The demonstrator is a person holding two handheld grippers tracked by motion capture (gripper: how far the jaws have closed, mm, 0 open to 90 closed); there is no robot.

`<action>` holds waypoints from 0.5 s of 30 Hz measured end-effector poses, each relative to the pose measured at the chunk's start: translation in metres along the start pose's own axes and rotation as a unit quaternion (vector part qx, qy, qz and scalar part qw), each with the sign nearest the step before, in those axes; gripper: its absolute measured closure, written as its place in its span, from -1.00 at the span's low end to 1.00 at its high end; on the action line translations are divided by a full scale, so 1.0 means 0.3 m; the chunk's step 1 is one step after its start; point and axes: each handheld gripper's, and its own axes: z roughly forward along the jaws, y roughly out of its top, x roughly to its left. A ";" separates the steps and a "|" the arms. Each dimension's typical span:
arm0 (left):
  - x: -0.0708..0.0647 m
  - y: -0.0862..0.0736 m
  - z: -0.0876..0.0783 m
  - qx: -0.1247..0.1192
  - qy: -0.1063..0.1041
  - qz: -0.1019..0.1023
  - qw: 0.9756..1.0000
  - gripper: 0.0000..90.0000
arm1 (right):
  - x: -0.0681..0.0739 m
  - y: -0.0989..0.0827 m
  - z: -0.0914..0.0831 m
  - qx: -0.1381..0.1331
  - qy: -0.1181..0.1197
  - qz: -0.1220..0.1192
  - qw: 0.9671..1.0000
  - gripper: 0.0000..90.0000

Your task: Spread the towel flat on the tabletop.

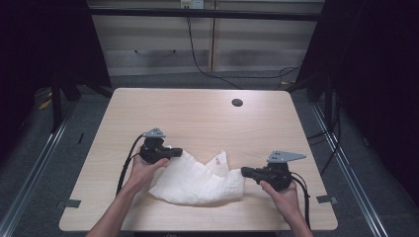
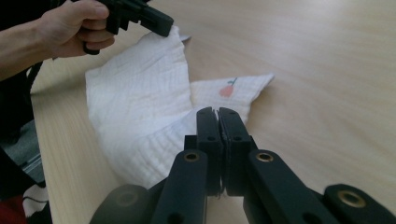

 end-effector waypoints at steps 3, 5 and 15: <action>-0.003 0.056 -0.064 -0.047 -0.002 -0.006 0.999 0.95 | -0.009 0.065 -0.051 -0.020 -0.012 -0.008 1.000 0.97; -0.009 0.084 -0.088 -0.062 -0.003 -0.003 0.998 0.95 | -0.013 0.100 -0.075 -0.031 -0.017 -0.013 0.999 0.97; -0.065 0.252 -0.250 -0.140 -0.001 0.038 0.989 0.96 | -0.005 0.300 -0.199 -0.084 -0.038 -0.052 0.994 0.97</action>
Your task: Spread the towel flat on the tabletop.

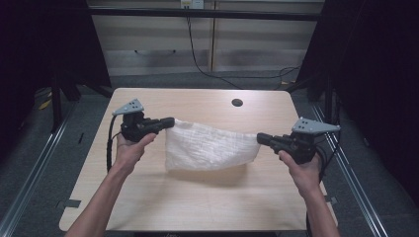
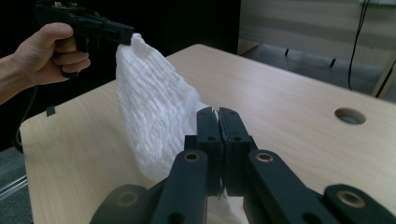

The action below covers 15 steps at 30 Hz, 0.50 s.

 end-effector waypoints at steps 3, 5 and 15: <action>0.011 0.056 -0.023 -0.009 0.011 0.011 1.000 0.96 | -0.016 0.063 -0.010 -0.011 -0.003 -0.005 1.000 0.97; 0.023 0.093 -0.032 -0.017 0.021 0.010 1.000 0.96 | -0.031 0.106 -0.009 -0.019 -0.001 -0.008 1.000 0.97; 0.092 0.224 -0.015 -0.021 0.063 -0.012 0.998 0.96 | -0.117 0.337 0.066 -0.008 -0.013 -0.028 0.999 0.97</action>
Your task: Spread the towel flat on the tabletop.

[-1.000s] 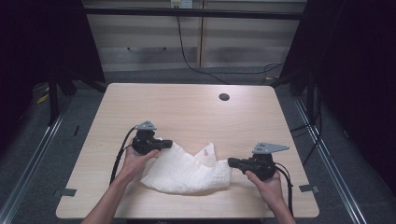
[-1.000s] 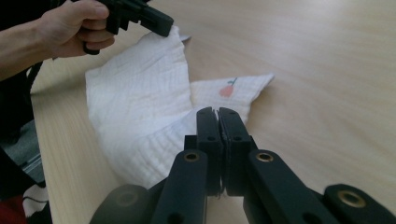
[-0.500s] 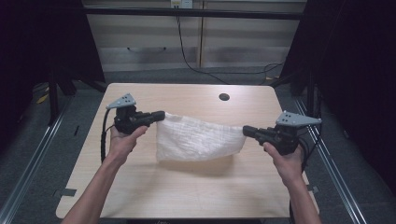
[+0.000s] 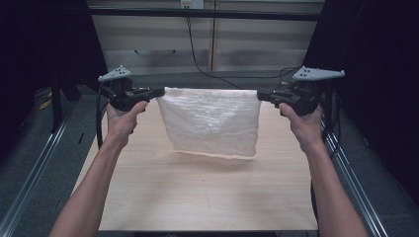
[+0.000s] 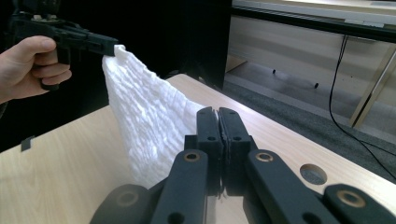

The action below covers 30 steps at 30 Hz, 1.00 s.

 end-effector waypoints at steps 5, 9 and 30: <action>-0.006 0.061 -0.015 -0.027 0.002 0.010 1.000 0.96 | -0.037 0.019 0.032 -0.014 -0.002 0.018 1.000 0.97; -0.032 0.028 -0.010 -0.012 -0.002 0.034 0.999 0.96 | -0.058 -0.026 0.041 -0.028 0.008 0.035 0.999 0.97; -0.135 -0.382 -0.085 0.012 -0.029 0.032 0.999 0.96 | 0.109 -0.479 -0.004 0.037 0.055 0.067 0.996 0.97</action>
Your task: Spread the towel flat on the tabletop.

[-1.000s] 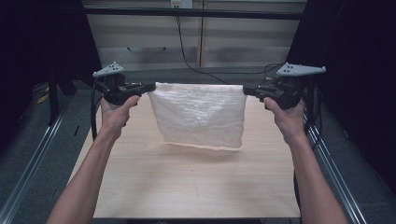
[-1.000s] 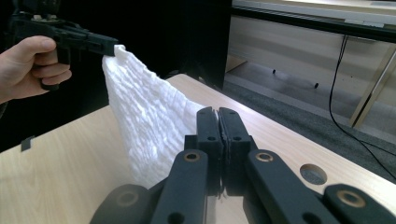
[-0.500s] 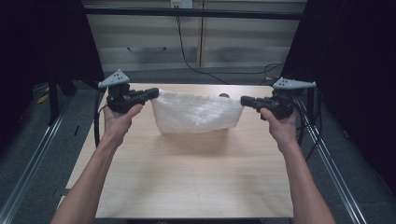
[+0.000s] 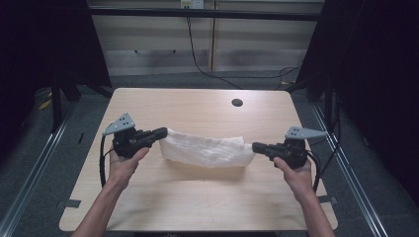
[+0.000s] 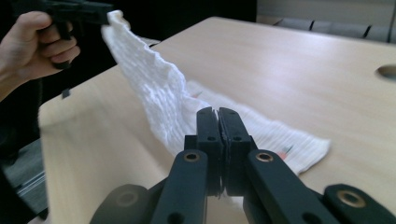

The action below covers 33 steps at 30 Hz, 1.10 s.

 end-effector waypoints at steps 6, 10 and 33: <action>-0.017 -0.093 -0.015 0.019 -0.010 -0.016 1.000 0.96 | 0.045 -0.107 0.020 0.029 0.011 0.007 0.999 0.97; -0.036 -0.129 -0.036 0.036 0.003 -0.003 0.999 0.96 | 0.050 -0.145 0.021 0.040 0.013 0.014 0.999 0.97; -0.170 -0.362 -0.135 0.122 -0.045 0.000 0.991 0.91 | 0.120 -0.295 -0.016 0.090 0.011 0.025 0.996 0.94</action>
